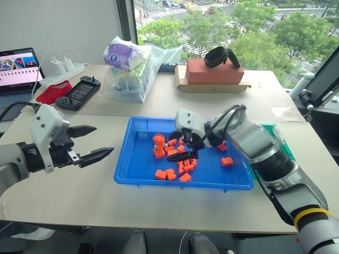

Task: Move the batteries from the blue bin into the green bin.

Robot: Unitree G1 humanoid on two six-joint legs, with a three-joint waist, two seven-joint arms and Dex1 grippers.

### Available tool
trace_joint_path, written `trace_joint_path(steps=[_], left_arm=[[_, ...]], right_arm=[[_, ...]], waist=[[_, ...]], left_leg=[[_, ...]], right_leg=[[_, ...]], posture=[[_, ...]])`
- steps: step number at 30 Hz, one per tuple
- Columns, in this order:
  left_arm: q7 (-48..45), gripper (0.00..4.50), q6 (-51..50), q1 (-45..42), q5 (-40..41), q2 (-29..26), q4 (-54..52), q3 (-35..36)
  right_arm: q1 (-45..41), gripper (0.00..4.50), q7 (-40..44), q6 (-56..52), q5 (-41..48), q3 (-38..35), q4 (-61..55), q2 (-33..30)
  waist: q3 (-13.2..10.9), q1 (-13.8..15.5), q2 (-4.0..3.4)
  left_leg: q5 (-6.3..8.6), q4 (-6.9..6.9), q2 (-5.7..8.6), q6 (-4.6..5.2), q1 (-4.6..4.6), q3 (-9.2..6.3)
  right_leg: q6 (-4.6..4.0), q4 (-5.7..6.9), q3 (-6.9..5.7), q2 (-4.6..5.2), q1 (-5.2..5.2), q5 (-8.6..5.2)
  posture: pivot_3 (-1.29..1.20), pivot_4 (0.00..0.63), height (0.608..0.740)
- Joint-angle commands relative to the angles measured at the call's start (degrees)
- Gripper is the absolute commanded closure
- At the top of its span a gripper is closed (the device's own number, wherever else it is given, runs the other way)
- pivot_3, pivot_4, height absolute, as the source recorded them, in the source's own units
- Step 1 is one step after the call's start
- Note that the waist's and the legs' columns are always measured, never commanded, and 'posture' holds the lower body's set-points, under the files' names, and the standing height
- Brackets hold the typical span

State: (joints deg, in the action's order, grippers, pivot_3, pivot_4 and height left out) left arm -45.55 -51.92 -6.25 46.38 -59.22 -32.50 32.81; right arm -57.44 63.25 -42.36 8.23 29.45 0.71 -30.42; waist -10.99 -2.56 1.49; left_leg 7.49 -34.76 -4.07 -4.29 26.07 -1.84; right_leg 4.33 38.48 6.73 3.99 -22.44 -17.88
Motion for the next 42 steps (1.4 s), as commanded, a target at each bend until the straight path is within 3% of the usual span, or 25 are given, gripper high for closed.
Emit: trace_joint_path(steps=[1, 3, 8, 14, 23, 34, 38, 40, 42], left_arm=[[1.22, 0.0, 0.18, -2.09, 1.65, -0.09, -0.83, 0.58], [1.6, 0.0, -0.01, -2.74, 2.19, -0.4, -0.88, 0.39], [1.5, 0.0, -0.27, -2.49, 2.48, -1.14, -0.83, 0.69], [1.55, 0.0, -1.35, -1.04, 3.09, -1.49, -2.0, 2.58], [3.22, 0.0, -1.26, -1.48, 3.79, -1.28, -1.99, 3.46], [4.52, 0.0, -1.56, -1.26, 4.2, -1.52, -2.31, 4.5], [4.87, 0.0, -1.48, -1.26, 4.44, -1.37, -2.63, 4.08], [5.02, 0.0, -1.41, -1.37, 4.53, -1.34, -2.67, 3.86], [5.07, 0.0, -1.29, -1.47, 4.55, -1.34, -2.63, 3.69]], right_arm=[[-2.3, 0.29, -2.75, 0.25, -2.41, -0.45, 1.96, 2.58], [-3.05, 0.52, -3.34, -1.32, -1.6, -1.74, 2.85, 4.6], [-3.15, 1.95, -2.41, -1.87, -1.57, -2.01, 1.59, 5.55], [-2.57, 1.95, -2.87, -2.89, -1.43, -2.07, 1.24, 7.02], [-6.29, 1.95, -9.52, 1.19, -3.93, -4.61, 14.72, 14.11], [-5.92, 1.95, -10.53, 3.68, -5.86, -4.15, 21.49, 17.54], [-5.81, 2.82, -10.97, 4.34, -5.66, -5.26, 23.23, 18.45], [-5.89, 3.67, -11.03, 4.68, -5.8, -5.46, 23.77, 18.45], [-6.01, 4.04, -10.98, 4.73, -5.73, -5.75, 23.82, 18.42]], waist=[[0.0, -0.11, 0.0], [0.0, -0.26, 0.0], [0.0, -0.24, 0.0], [0.01, -0.27, 0.01], [0.01, -0.45, 0.01], [0.01, -0.99, 0.02], [0.01, -1.39, 0.02], [0.01, -1.46, 0.02], [0.01, -1.45, 0.02]], left_leg=[[-0.01, -0.01, 0.0, -0.02, -0.01, -0.01], [-0.03, 0.01, 0.0, -0.05, -0.01, -0.01], [-0.04, 0.0, 0.0, -0.06, -0.01, -0.03], [-0.04, 0.01, 0.0, -0.06, -0.01, -0.03], [-0.07, 0.01, 0.0, -0.11, -0.01, -0.03], [-0.07, 0.03, 0.0, -0.12, 0.0, -0.04], [-0.08, 0.03, -0.01, -0.12, 0.0, -0.05], [-0.08, 0.03, -0.01, -0.13, 0.0, -0.06], [-0.08, 0.03, -0.01, -0.13, 0.0, -0.06]], right_leg=[[0.0, 0.03, 0.0, -0.02, -0.01, 0.0], [0.0, 0.1, 0.02, -0.03, -0.06, 0.0], [-0.01, 0.18, 0.02, -0.04, -0.09, 0.0], [-0.01, 0.19, 0.03, -0.05, -0.11, -0.01], [-0.02, 0.26, 0.03, -0.05, -0.14, -0.01], [-0.02, 0.34, 0.03, -0.07, -0.19, -0.01], [-0.03, 0.38, 0.03, -0.08, -0.2, -0.02], [-0.03, 0.4, 0.03, -0.09, -0.23, -0.02], [-0.04, 0.41, 0.04, -0.1, -0.23, -0.02]], posture=[[0.0, 0.15, 0.74], [0.0, 0.15, 0.74], [0.0, 0.15, 0.74], [0.0, 0.15, 0.74], [0.0, 0.15, 0.74], [0.0, 0.15, 0.74], [0.0, 0.15, 0.74], [0.0, 0.15, 0.74], [0.0, 0.15, 0.74]])
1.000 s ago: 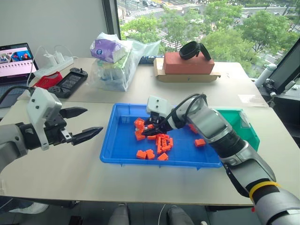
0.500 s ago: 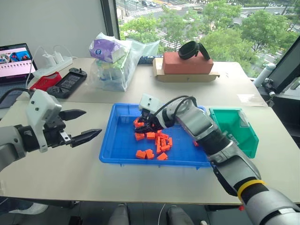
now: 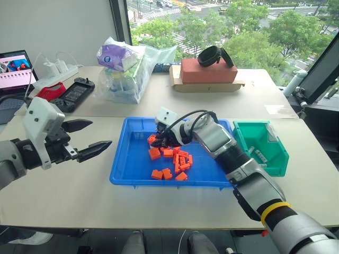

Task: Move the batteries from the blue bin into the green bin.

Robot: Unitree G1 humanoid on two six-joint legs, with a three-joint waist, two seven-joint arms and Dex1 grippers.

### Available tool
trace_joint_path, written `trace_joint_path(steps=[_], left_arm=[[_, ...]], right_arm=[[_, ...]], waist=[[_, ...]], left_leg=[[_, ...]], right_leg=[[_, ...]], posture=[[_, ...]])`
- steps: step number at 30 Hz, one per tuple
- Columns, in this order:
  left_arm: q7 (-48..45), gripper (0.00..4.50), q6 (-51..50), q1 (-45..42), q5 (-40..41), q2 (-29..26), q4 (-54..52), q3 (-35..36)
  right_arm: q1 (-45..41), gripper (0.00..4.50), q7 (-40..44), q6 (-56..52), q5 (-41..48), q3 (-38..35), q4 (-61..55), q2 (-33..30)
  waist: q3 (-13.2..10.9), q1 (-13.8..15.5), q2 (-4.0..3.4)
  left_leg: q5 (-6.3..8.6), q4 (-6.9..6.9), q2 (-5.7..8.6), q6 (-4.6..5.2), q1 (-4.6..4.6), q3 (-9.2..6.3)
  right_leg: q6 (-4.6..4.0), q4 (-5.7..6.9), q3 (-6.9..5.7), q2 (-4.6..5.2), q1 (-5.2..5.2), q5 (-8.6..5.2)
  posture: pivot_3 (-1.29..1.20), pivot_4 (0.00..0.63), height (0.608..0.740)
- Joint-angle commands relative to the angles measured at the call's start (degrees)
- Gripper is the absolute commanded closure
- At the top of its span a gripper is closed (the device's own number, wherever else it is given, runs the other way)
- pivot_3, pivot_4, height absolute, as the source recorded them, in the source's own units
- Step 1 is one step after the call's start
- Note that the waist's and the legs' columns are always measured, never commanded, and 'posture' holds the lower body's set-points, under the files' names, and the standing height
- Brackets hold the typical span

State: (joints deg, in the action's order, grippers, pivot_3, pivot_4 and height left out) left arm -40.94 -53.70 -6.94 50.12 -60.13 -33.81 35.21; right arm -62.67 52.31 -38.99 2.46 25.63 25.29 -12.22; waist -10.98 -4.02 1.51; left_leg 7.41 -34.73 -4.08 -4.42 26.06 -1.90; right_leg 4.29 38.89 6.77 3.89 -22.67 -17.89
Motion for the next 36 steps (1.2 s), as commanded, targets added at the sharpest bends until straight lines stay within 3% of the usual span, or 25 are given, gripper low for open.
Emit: trace_joint_path(steps=[1, 10, 19, 29, 31, 32, 36], left_arm=[[0.49, 0.0, 0.58, -0.81, 0.82, -0.45, -1.28, 1.21], [0.42, 0.0, 1.37, -1.38, 0.77, -0.61, -0.64, 0.04], [-1.19, 0.0, 4.15, -7.58, -0.84, -0.18, 3.54, -8.11], [-4.17, 0.0, 8.39, -14.27, -4.44, 1.86, 9.14, -16.83], [-4.67, 0.0, 8.93, -14.9, -5.01, 2.08, 9.78, -17.58], [-4.85, 0.0, 9.12, -15.08, -5.22, 2.14, 10.0, -17.81], [-5.5, 0.0, 9.3, -14.88, -5.9, 2.28, 10.04, -17.57]], right_arm=[[-0.88, 4.04, 0.13, 1.23, 0.29, -2.24, -1.07, 0.22], [-2.06, 4.04, 6.67, -6.85, 7.92, -8.54, -11.67, -4.03], [3.7, 4.04, 15.7, -6.64, 7.78, -6.53, -20.2, -21.8], [4.85, 4.04, 12.91, -5.88, 4.6, -9.3, -15.15, -31.88], [5.14, 3.03, 12.7, -5.61, 4.45, -9.06, -15.19, -31.7], [5.22, 2.9, 12.63, -5.43, 4.34, -8.93, -15.18, -31.63], [4.4, 1.5, 12.0, -4.84, 3.57, -8.78, -14.69, -31.35]], waist=[[0.0, 0.01, 0.0], [0.0, 0.08, 0.0], [0.0, 0.88, 0.01], [-0.02, 0.24, 0.02], [-0.02, 0.09, 0.02], [-0.02, 0.04, 0.02], [-0.02, 0.1, 0.02]], left_leg=[[0.0, 0.0, 0.0, 0.0, 0.0, 0.0], [0.0, 0.01, 0.0, 0.0, 0.01, -0.01], [0.0, 0.0, 0.0, 0.0, 0.03, 0.0], [0.0, 0.0, 0.0, 0.01, 0.04, 0.02], [0.0, -0.01, 0.0, 0.01, 0.03, 0.03], [0.0, -0.01, 0.0, 0.01, 0.03, 0.03], [0.0, -0.01, 0.0, 0.01, 0.04, 0.02]], right_leg=[[0.0, 0.0, 0.0, 0.0, 0.0, 0.0], [0.0, 0.0, 0.0, 0.0, -0.01, 0.0], [0.0, -0.11, 0.0, 0.01, 0.03, -0.01], [-0.01, -0.09, 0.1, -0.02, -0.04, -0.01], [0.0, -0.09, 0.1, -0.02, -0.04, -0.01], [0.0, -0.08, 0.11, -0.03, -0.04, -0.01], [0.0, -0.08, 0.11, -0.02, -0.04, -0.01]], posture=[[0.0, 0.15, 0.74], [0.0, 0.15, 0.74], [0.0, 0.15, 0.74], [0.0, 0.15, 0.74], [0.0, 0.15, 0.74], [0.0, 0.15, 0.74], [0.0, 0.15, 0.74]])
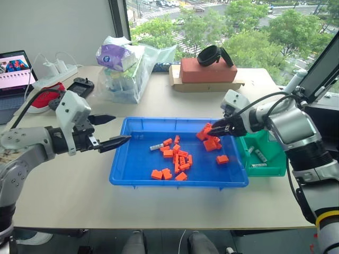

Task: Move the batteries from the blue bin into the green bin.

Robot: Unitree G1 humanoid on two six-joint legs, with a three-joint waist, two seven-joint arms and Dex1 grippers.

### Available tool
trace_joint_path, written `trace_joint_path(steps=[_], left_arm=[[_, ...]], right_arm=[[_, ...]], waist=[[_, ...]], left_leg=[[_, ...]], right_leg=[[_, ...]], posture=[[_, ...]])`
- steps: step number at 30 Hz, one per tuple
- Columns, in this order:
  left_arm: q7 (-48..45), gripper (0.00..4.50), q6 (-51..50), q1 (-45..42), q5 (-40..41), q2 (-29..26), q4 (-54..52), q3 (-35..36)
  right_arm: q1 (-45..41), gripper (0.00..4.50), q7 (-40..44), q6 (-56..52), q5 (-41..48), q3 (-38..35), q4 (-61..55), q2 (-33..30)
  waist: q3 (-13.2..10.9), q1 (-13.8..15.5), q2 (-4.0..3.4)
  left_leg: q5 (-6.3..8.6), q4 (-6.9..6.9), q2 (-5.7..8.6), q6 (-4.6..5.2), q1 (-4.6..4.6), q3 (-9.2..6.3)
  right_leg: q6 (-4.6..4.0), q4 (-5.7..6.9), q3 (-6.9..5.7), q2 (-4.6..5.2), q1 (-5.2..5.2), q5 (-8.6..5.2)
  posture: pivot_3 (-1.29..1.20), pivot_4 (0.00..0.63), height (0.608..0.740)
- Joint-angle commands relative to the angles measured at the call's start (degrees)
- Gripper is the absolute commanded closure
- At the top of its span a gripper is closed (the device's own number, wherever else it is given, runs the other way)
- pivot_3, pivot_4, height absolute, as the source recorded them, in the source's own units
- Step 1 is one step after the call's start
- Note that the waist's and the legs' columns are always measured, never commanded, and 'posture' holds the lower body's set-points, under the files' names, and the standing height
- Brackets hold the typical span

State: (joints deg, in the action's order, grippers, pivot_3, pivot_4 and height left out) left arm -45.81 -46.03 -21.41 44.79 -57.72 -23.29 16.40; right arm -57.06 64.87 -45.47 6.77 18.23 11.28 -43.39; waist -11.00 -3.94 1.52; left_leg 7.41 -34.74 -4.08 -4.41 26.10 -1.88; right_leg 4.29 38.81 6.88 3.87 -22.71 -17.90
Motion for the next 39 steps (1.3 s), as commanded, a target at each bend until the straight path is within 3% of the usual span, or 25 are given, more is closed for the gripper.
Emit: trace_joint_path(steps=[1, 4, 5, 12, 19, 26, 34, 38, 39], left_arm=[[-0.74, 0.0, 1.55, -0.08, -0.57, -0.19, -0.71, 1.63], [-0.72, 0.0, 1.12, 0.94, -0.53, -0.4, -1.3, 2.95], [-0.67, 0.0, 0.96, 1.55, -0.56, -0.55, -1.59, 3.61], [0.83, 0.0, -0.62, 5.55, -1.18, -1.91, -3.77, 8.03], [2.12, 0.0, -4.88, 14.78, -0.01, -1.96, -9.61, 18.73], [4.38, 0.0, -8.33, 18.98, 2.44, -1.13, -14.48, 24.79], [6.02, 0.0, -10.32, 20.86, 4.43, -1.13, -16.61, 27.79], [6.8, 0.0, -10.38, 21.06, 5.09, -1.26, -16.86, 27.76], [6.98, 0.0, -10.28, 21.03, 5.2, -1.31, -16.84, 27.59]], right_arm=[[-1.67, 1.16, -0.52, 1.81, -0.81, -1.52, -0.59, -0.22], [-3.03, 0.12, -0.08, 2.43, -0.7, -1.91, -0.84, 0.3], [-3.62, 0.04, 0.2, 2.76, -0.28, -2.0, -1.4, 1.1], [-3.44, 0.04, 4.68, 10.0, 0.2, 3.01, -7.18, 7.72], [-6.15, 0.04, 1.57, 17.72, -3.82, 7.74, 4.97, 19.94], [-9.95, 0.04, -2.14, 24.27, -7.69, 8.48, 20.96, 29.24], [-12.07, 0.04, -5.03, 29.47, -12.33, 8.99, 34.04, 34.5], [-12.05, 1.03, -5.46, 31.06, -14.73, 9.51, 37.38, 35.7], [-12.09, 1.5, -5.25, 31.33, -15.34, 9.78, 37.55, 35.63]], waist=[[0.0, 0.06, 0.0], [0.0, 0.07, 0.0], [0.0, 0.01, 0.0], [0.0, -0.08, 0.0], [0.0, -0.06, 0.01], [0.0, -0.1, 0.01], [0.0, -0.14, 0.02], [0.0, -0.17, 0.02], [0.0, -0.23, 0.01]], left_leg=[[0.0, 0.0, 0.0, 0.0, 0.0, 0.0], [0.0, 0.0, 0.0, 0.0, 0.01, 0.0], [0.0, 0.0, 0.0, 0.0, 0.01, 0.0], [0.0, 0.0, -0.02, 0.0, 0.0, -0.01], [-0.02, -0.03, -0.02, -0.03, 0.0, -0.01], [-0.03, -0.01, -0.03, -0.06, 0.0, -0.02], [-0.03, 0.01, -0.03, -0.06, 0.0, -0.03], [-0.03, 0.02, -0.03, -0.07, 0.0, -0.03], [-0.03, 0.02, -0.04, -0.07, 0.0, -0.04]], right_leg=[[0.0, 0.0, 0.0, 0.0, 0.01, 0.0], [0.0, 0.0, 0.0, 0.01, 0.0, 0.0], [0.0, 0.0, 0.0, 0.01, 0.0, 0.0], [0.0, 0.05, 0.01, -0.03, -0.02, 0.0], [0.0, 0.1, -0.01, -0.03, -0.03, 0.0], [-0.01, 0.11, -0.04, -0.03, -0.03, 0.0], [-0.01, 0.12, -0.06, -0.03, -0.04, 0.01], [-0.02, 0.13, -0.05, -0.04, -0.06, 0.01], [-0.02, 0.15, -0.06, -0.04, -0.05, 0.01]], posture=[[0.0, 0.15, 0.74], [0.0, 0.15, 0.74], [0.0, 0.15, 0.74], [0.0, 0.15, 0.74], [0.0, 0.15, 0.74], [0.0, 0.15, 0.74], [0.0, 0.15, 0.74], [0.0, 0.15, 0.74], [0.0, 0.15, 0.74]])
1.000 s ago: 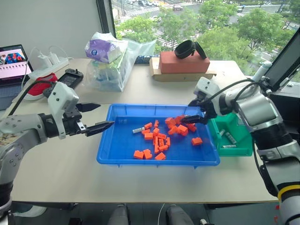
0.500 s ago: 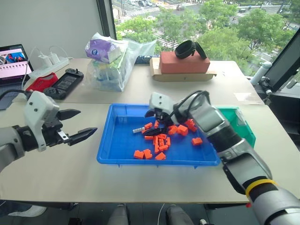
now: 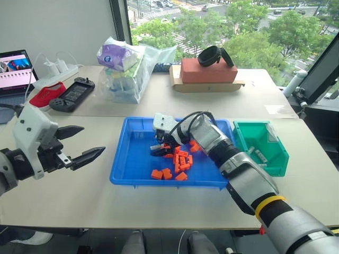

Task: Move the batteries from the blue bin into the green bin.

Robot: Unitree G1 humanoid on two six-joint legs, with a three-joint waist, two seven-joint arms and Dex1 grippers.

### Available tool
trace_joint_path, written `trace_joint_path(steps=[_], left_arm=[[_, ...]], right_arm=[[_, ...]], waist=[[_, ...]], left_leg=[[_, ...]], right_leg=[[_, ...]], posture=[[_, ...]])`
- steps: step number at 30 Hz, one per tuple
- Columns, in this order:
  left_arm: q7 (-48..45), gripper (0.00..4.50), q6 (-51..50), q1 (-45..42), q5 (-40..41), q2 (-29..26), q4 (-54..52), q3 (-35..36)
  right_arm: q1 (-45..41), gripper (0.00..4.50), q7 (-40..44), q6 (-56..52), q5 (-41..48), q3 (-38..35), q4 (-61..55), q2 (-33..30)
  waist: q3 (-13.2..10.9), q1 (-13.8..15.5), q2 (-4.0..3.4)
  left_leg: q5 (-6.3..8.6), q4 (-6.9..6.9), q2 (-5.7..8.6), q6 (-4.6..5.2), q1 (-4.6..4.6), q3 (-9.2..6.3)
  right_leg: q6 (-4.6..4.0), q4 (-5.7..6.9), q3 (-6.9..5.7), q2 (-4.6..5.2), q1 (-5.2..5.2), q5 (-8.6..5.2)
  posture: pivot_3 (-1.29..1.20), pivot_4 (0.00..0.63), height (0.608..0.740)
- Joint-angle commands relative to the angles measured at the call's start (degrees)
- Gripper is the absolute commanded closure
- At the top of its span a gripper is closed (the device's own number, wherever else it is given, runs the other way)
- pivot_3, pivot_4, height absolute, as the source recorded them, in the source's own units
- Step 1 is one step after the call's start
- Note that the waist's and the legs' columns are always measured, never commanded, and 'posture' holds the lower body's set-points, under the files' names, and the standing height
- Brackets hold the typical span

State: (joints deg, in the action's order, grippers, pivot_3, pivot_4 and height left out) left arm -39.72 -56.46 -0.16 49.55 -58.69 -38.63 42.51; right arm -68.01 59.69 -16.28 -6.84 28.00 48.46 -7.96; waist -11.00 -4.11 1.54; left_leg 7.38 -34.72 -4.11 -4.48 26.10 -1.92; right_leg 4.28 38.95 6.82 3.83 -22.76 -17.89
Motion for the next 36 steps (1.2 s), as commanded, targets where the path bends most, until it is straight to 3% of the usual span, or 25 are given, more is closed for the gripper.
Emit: trace_joint_path(steps=[1, 8, 14, 23, 26, 31, 36], left_arm=[[1.01, 0.0, 0.27, -0.27, 0.51, -0.4, -1.41, 1.29], [1.14, 0.0, 2.14, -2.95, -0.26, -1.1, 0.21, -3.62], [-0.01, 0.0, 4.54, -6.59, -1.23, -0.75, 3.61, -8.85], [-5.55, 0.0, 12.95, -20.79, -7.02, 2.13, 15.18, -26.12], [-8.24, 0.0, 15.47, -25.71, -9.22, 4.07, 19.46, -30.94], [-11.66, 0.0, 18.45, -30.64, -12.28, 6.31, 24.72, -35.39], [-13.36, 0.0, 19.57, -33.09, -14.19, 7.9, 26.96, -37.47]], right_arm=[[-1.07, 1.85, 0.41, 2.32, -2.21, 0.21, 0.18, 0.05], [1.61, 4.14, 5.5, -1.75, -1.85, -0.36, -10.67, -2.23], [3.88, 4.2, 9.69, -10.33, 4.58, -6.34, -24.58, -5.87], [4.88, 4.2, 9.83, -28.04, 15.65, -22.04, -42.44, -21.99], [4.32, 4.2, 6.42, -31.02, 15.78, -28.61, -40.08, -30.68], [5.85, 4.2, 1.07, -34.09, 14.5, -33.39, -34.65, -41.18], [9.09, 4.2, -2.28, -34.5, 13.48, -32.15, -31.1, -45.74]], waist=[[0.0, -0.09, 0.0], [0.0, 0.05, 0.0], [0.0, 0.15, 0.0], [0.0, 1.61, 0.01], [0.0, 1.69, 0.02], [-0.01, 1.68, 0.02], [-0.01, 0.92, 0.01]], left_leg=[[0.0, 0.0, 0.0, 0.0, 0.0, 0.0], [0.0, 0.0, 0.0, -0.01, 0.0, 0.0], [0.0, 0.0, 0.0, -0.01, 0.01, -0.01], [0.0, -0.04, 0.0, 0.0, 0.03, -0.01], [0.0, -0.02, 0.0, 0.0, 0.05, 0.01], [0.02, 0.0, 0.02, 0.03, 0.1, 0.02], [0.02, 0.0, 0.02, 0.05, 0.08, 0.04]], right_leg=[[0.0, 0.0, 0.01, 0.0, -0.01, 0.0], [0.0, 0.01, 0.0, -0.01, 0.0, 0.0], [0.0, 0.02, 0.0, -0.01, -0.01, 0.0], [0.0, -0.06, -0.02, -0.01, 0.04, 0.0], [0.0, -0.1, 0.0, -0.01, 0.02, 0.0], [0.0, -0.21, 0.01, 0.01, 0.02, 0.0], [0.0, -0.22, 0.07, 0.0, 0.02, 0.0]], posture=[[0.0, 0.15, 0.74], [0.0, 0.15, 0.74], [0.0, 0.15, 0.74], [0.0, 0.15, 0.74], [0.0, 0.15, 0.74], [0.0, 0.15, 0.74], [0.0, 0.15, 0.74]])
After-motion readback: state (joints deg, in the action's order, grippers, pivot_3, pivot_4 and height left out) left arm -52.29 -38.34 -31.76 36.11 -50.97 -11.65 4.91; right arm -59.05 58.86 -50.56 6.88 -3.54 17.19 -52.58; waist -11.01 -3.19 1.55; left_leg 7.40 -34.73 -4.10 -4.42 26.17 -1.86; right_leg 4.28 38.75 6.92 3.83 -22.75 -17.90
